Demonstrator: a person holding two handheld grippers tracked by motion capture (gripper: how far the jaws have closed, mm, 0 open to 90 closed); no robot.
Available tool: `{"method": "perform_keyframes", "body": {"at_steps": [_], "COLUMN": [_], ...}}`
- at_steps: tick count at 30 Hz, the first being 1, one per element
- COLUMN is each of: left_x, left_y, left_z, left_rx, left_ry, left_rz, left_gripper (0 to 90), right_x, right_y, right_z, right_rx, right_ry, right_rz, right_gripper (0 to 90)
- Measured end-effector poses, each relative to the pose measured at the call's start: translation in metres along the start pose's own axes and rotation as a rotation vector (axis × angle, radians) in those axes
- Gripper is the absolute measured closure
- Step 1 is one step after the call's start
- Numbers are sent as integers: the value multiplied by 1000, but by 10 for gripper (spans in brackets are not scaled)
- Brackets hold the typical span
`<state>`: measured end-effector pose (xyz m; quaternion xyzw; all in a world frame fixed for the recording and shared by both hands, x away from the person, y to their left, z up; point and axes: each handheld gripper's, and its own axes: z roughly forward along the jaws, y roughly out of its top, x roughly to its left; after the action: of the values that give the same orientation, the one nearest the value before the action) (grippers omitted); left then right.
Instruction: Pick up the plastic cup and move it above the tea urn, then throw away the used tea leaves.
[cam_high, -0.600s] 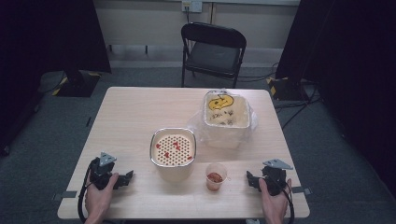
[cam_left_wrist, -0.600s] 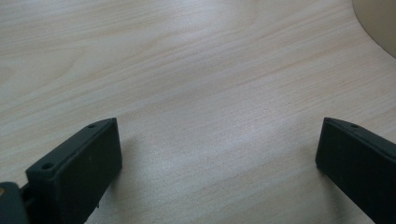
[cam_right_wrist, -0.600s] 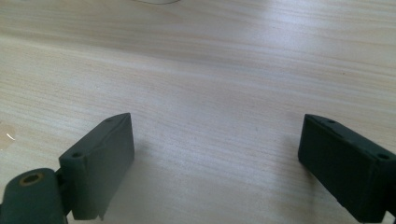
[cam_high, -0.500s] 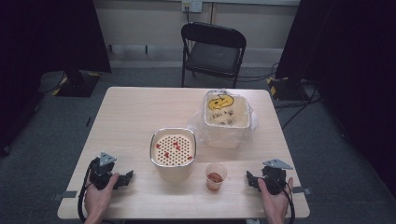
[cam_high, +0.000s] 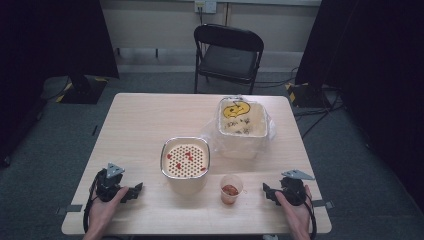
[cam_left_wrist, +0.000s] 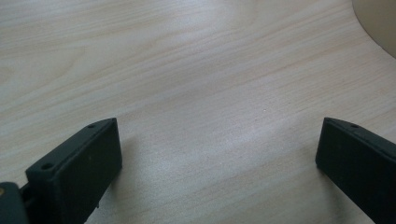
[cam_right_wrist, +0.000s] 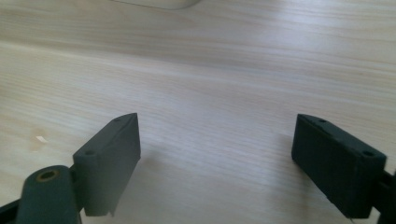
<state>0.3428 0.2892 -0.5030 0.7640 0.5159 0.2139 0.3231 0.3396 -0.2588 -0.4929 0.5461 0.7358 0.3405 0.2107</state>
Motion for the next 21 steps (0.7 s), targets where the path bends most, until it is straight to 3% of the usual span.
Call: {"method": "perform_keyframes", "body": {"at_steps": [5,11,21], "left_x": [0,0,0], "left_y": [0,0,0], "left_z": [0,0,0], "left_rx": [0,0,0], "left_ry": [0,0,0], "left_rz": [0,0,0], "left_gripper": [0,0,0], "right_x": [13,27,48], "right_y": [4,6,1], "right_z": [-8,-16,-27], "right_rx": [-34,-31,-20], "right_ry": [34,104,175], "right_rz": [-34,-70,-119], "right_gripper": [162,202,220]}}
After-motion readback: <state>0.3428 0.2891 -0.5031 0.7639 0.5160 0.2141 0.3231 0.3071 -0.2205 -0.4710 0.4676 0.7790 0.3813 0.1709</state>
